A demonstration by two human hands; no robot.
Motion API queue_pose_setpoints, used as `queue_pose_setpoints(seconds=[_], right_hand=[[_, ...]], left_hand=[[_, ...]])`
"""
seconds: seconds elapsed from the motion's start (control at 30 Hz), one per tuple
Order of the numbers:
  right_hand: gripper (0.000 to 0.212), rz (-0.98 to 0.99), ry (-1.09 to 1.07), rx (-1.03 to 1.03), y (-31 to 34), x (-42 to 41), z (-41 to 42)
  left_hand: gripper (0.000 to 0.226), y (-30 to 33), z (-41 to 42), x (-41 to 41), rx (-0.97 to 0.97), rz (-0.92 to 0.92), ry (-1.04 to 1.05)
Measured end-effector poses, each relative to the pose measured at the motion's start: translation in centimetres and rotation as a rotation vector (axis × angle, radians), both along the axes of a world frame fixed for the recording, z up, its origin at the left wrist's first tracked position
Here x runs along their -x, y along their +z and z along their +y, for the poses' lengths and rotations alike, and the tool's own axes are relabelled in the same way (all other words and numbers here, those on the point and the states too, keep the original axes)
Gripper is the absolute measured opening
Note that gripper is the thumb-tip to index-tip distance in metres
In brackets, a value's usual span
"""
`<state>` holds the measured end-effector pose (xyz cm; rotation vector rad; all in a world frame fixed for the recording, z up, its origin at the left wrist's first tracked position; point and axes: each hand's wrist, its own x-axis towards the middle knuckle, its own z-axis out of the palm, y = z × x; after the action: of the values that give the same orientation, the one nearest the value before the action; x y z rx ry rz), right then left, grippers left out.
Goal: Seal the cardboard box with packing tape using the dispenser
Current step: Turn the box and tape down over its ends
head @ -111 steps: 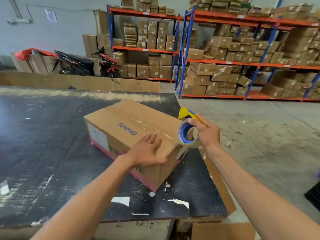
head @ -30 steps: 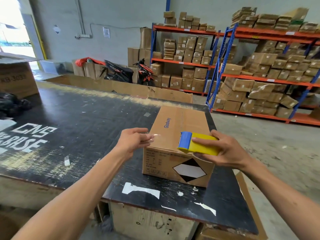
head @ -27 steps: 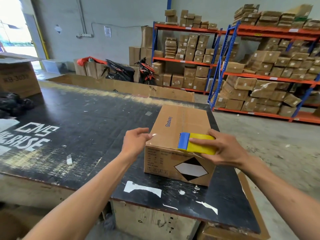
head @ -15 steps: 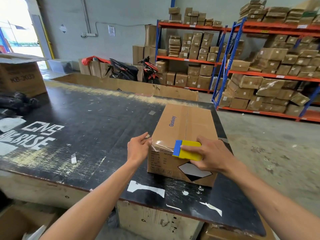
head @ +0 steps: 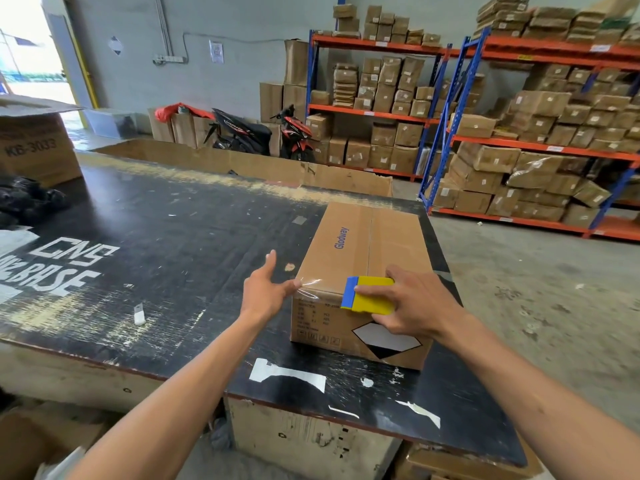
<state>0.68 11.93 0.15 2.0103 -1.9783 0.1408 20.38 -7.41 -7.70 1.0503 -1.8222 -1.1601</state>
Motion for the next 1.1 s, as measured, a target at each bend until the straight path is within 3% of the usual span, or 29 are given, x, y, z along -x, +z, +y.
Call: queue_pose_setpoints(seconds=[0.1,0.13,0.27,0.33,0.4,0.6,0.83,1.1], right_hand=[[0.049,-0.015,-0.012,-0.010,0.1,-0.1,0.0],[0.049,-0.016,-0.016,-0.012,0.2,-0.2,0.0],[0.047,-0.027,-0.022,-0.001,0.1,-0.1,0.0],[0.047,-0.013,-0.017,0.002,0.1,-0.1,0.0],[0.048,0.003,-0.017,-0.018,0.1,-0.3,0.0],[0.048,0.040,-0.023,-0.040,0.1,-0.3,-0.4],[0.049,0.052,-0.022,-0.061,0.1,-0.1,-0.9],[0.052,0.096,-0.020,-0.147,1.1,0.5,-0.4]], left_hand=[[0.080,0.0,-0.9,-1.0,0.112,-0.048,-0.212],[0.076,-0.2,-1.2,-1.4,0.240,-0.103,-0.264],[0.068,0.3,-2.0,-0.8,1.114,-0.377,-0.324],[0.063,1.3,-1.4,1.0,1.333,-0.444,-0.436],[0.060,1.7,-1.5,2.7,1.429,-0.533,-0.570],[0.064,0.9,-3.9,5.6,1.431,-0.764,-0.776],[0.070,-0.5,-4.4,5.9,1.238,-0.729,-0.835],[0.077,-1.2,-4.8,5.8,1.158,-0.700,-0.790]])
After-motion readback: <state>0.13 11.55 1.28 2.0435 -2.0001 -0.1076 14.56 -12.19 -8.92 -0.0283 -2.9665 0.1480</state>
